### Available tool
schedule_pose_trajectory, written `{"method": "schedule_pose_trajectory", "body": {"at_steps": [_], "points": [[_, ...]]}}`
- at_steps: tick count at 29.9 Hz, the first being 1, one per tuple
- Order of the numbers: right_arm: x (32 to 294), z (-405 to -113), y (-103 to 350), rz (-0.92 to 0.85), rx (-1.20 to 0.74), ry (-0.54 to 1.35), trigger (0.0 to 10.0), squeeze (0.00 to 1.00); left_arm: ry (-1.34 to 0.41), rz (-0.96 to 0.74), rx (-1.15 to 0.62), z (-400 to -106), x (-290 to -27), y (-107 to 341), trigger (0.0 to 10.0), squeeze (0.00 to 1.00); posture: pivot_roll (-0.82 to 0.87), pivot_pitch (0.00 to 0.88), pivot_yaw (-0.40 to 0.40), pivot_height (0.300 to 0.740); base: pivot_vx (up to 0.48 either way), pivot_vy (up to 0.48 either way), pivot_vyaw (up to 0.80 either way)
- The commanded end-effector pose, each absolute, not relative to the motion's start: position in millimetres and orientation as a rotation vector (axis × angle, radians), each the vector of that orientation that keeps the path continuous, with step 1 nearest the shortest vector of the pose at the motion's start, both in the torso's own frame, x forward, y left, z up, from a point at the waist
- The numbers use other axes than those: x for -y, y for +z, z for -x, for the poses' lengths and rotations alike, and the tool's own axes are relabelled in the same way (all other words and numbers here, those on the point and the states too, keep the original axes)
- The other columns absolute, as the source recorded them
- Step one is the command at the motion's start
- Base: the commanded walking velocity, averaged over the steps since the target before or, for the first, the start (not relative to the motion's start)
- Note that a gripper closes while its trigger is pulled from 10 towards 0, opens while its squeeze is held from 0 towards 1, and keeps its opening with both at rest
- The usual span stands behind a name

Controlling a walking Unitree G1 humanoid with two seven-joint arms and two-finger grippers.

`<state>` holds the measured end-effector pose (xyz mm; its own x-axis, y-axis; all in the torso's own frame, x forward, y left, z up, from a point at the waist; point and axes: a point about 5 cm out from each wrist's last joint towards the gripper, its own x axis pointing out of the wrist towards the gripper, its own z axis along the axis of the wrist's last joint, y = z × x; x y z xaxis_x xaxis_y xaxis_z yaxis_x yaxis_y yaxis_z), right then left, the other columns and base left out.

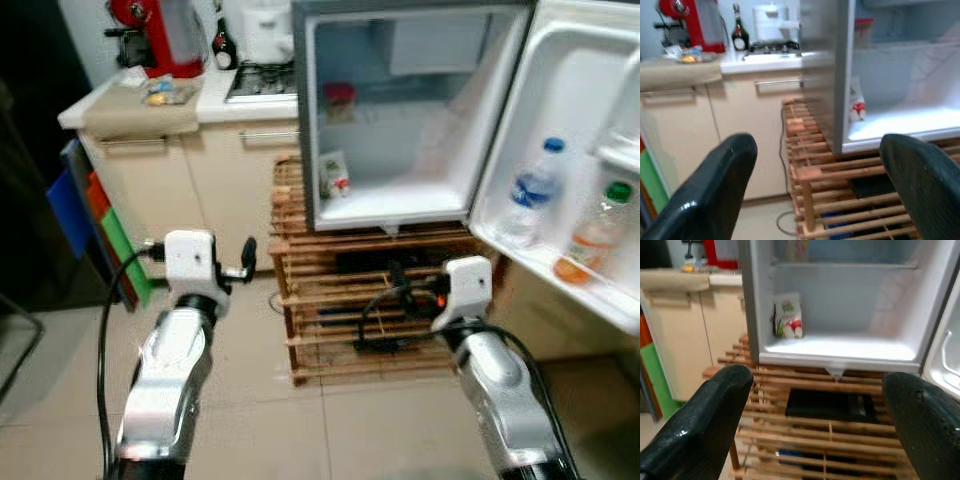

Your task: Restocking fridge

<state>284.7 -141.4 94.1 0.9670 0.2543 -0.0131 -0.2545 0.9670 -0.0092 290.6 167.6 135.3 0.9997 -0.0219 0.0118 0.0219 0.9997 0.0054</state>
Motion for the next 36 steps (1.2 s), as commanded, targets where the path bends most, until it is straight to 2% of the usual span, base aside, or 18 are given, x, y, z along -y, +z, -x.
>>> {"method": "schedule_pose_trajectory", "body": {"at_steps": [1,15,19,22,24,26,28,30,33,36], "points": [[141.2,-286.4,103.7,0.033,0.024,0.272,10.0,0.03,-0.029,0.003,0.011,-292.9,-163.7,135.1,10.0,0.00,-0.14,0.000,0.067,0.740,0.000,-0.480,0.00],[141.9,-273.7,92.7,0.065,-0.030,0.354,10.0,0.02,-0.045,0.015,0.017,-292.7,-157.5,132.6,10.0,0.00,-0.16,0.000,0.070,0.740,0.000,-0.480,0.00],[153.3,-260.4,72.2,0.139,-0.140,0.428,10.0,0.03,-0.052,-0.009,-0.004,-295.0,-155.3,128.6,10.0,0.00,-0.17,0.000,0.068,0.740,0.000,-0.480,0.00],[169.2,-248.1,55.7,0.254,-0.217,0.445,10.0,0.03,-0.050,-0.051,-0.023,-297.4,-156.5,124.2,10.0,0.00,-0.18,0.000,0.073,0.740,0.000,0.000,0.00],[198.7,-235.9,30.9,0.363,-0.371,0.374,10.0,0.02,-0.037,-0.129,-0.123,-306.8,-166.4,107.5,10.0,0.00,-0.19,0.000,0.079,0.740,0.000,0.000,0.00],[214.4,-230.7,20.8,0.418,-0.449,0.320,10.0,0.02,-0.001,-0.124,-0.176,-313.6,-177.8,99.6,10.0,0.00,-0.20,0.000,0.090,0.740,0.000,0.000,0.00],[229.5,-235.0,17.8,0.445,-0.500,0.181,10.0,0.03,0.008,-0.217,-0.224,-320.3,-189.0,91.5,10.0,0.00,-0.20,0.000,0.100,0.740,0.000,0.000,0.00],[243.4,-242.4,18.0,0.499,-0.536,0.033,10.0,0.03,0.025,-0.223,-0.253,-326.2,-201.0,87.0,10.0,0.00,-0.21,0.000,0.108,0.740,0.000,0.000,0.00],[253.3,-248.7,20.5,0.532,-0.546,-0.067,10.0,0.03,0.055,-0.241,-0.261,-331.4,-212.5,86.6,10.0,0.00,-0.21,0.000,0.112,0.740,0.000,0.000,0.00],[268.4,-275.8,47.9,0.635,-0.417,-0.243,10.0,0.03,0.095,-0.227,-0.325,-333.2,-234.1,79.4,10.0,0.00,-0.22,0.000,0.126,0.740,0.000,0.000,0.00]]}}
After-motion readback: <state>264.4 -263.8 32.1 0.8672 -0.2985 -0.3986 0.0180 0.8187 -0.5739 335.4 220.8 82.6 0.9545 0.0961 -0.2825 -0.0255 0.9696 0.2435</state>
